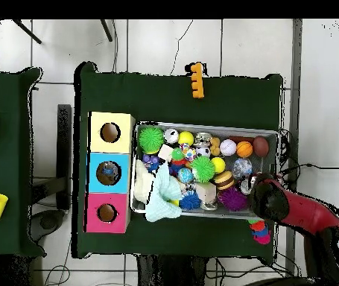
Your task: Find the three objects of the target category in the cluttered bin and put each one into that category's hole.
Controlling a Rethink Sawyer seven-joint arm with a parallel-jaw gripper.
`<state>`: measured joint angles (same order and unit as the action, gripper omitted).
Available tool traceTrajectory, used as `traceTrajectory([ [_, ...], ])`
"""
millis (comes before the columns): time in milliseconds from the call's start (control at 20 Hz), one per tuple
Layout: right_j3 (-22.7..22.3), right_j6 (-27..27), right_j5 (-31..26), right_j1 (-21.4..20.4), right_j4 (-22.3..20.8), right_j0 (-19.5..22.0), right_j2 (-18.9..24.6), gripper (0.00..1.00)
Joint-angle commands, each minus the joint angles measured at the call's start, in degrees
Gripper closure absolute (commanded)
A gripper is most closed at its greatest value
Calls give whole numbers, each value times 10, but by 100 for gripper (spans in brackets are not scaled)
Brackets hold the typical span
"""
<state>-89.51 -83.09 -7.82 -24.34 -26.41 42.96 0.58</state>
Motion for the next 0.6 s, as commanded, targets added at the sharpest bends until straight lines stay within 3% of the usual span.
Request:
traceTrajectory([
  [50,-45,111,-116,6,-51,47,145,0],
  [600,-50,81,-143,-2,-56,56,170,0],
])
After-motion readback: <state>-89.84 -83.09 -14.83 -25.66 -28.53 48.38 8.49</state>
